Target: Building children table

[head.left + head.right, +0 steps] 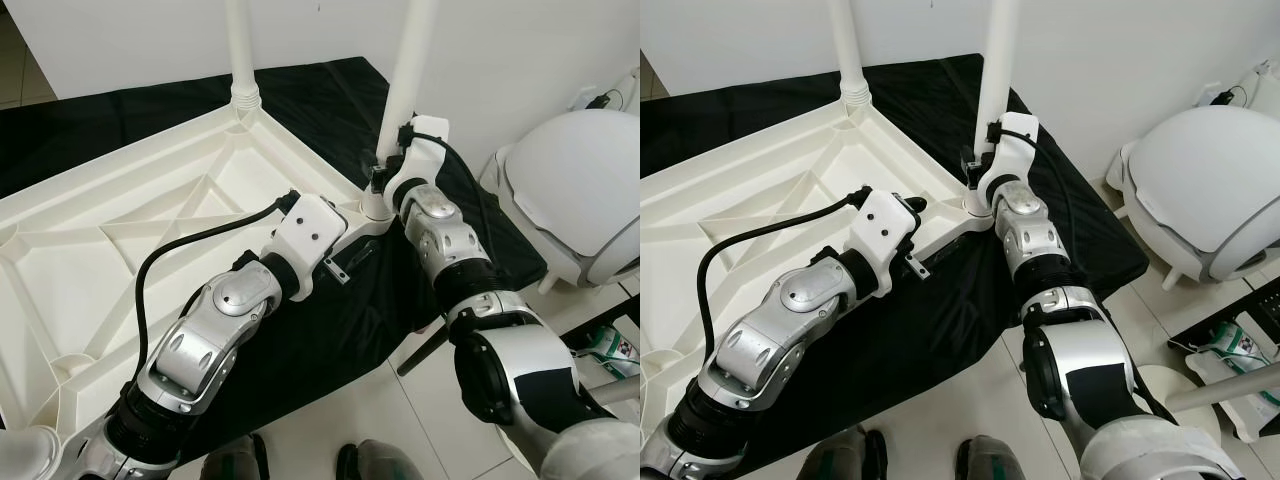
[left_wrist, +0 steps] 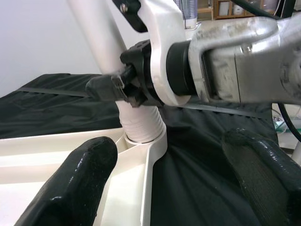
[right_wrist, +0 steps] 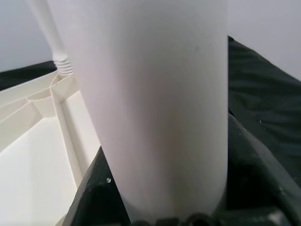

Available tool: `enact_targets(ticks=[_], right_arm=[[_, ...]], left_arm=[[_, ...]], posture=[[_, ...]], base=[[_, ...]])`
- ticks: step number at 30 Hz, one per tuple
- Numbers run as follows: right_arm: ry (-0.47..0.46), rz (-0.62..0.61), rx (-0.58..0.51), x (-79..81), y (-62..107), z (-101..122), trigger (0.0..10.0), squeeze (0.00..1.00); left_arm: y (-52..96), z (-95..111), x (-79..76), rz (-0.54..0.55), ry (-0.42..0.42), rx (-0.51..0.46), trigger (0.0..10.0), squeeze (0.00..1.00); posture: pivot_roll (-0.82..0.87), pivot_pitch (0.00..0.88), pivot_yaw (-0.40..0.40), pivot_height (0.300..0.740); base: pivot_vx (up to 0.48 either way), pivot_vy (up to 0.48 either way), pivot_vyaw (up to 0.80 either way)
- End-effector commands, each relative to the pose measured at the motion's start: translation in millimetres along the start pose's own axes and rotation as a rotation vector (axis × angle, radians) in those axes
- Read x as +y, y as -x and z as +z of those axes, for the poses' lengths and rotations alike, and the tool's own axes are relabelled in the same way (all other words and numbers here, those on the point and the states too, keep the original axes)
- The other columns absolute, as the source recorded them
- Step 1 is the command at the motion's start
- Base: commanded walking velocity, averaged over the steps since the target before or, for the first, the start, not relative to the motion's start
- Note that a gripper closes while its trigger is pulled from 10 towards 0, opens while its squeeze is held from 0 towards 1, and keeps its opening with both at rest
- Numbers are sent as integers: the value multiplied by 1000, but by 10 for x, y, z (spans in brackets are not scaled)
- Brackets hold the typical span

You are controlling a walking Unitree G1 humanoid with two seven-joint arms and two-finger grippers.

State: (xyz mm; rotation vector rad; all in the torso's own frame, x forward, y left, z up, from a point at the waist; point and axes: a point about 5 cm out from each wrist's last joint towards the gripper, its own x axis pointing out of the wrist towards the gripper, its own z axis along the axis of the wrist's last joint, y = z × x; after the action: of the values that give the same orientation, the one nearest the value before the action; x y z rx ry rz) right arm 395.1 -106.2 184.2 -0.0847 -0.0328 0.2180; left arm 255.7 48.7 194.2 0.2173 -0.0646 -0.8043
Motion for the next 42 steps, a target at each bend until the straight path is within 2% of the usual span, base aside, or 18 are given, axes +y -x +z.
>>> enact_targets(ticks=[1,8,10,11,15,19,24,33,37,42], right_arm=[[55,10,1,8,58,-113,10000,0],[44,32,-6,15,141,-236,10000,0],[24,39,-3,9,180,-301,10000,0],[-19,36,-2,-21,256,-420,10000,0],[-96,30,-25,-43,318,-490,10000,0],[-121,18,-29,-57,350,-534,10000,0],[-145,-17,15,-90,392,-649,10000,0],[-168,-42,43,-111,371,-654,10000,0],[-209,-43,44,-105,301,-566,10000,0],[-214,-47,45,-111,246,-493,10000,0]], left_arm=[[14,15,-45,-51,3,-2,10000,0],[21,14,-53,-53,3,-2,10000,0],[24,14,-54,-53,3,-2,10000,0],[27,16,-55,-54,3,-2,10000,0],[30,20,-55,-57,3,-3,10000,0],[32,20,-55,-59,3,-2,10000,0],[37,16,-62,-63,5,2,10000,0],[43,21,-61,-64,4,4,10000,0],[41,24,-68,-68,6,3,10000,0],[40,29,-72,-70,6,2,10000,0]], posture=[[15,36,-28,740],[16,36,-28,740],[15,36,-27,740],[13,38,-26,740],[10,42,-21,740],[10,45,-19,740],[12,51,-16,740],[12,58,-12,740],[9,61,-8,740],[10,61,-9,740]], base=[[0,0,0],[0,0,0],[0,0,0],[0,0,0],[0,0,0],[0,0,0],[0,0,0],[0,0,0],[0,0,0],[0,0,0]])
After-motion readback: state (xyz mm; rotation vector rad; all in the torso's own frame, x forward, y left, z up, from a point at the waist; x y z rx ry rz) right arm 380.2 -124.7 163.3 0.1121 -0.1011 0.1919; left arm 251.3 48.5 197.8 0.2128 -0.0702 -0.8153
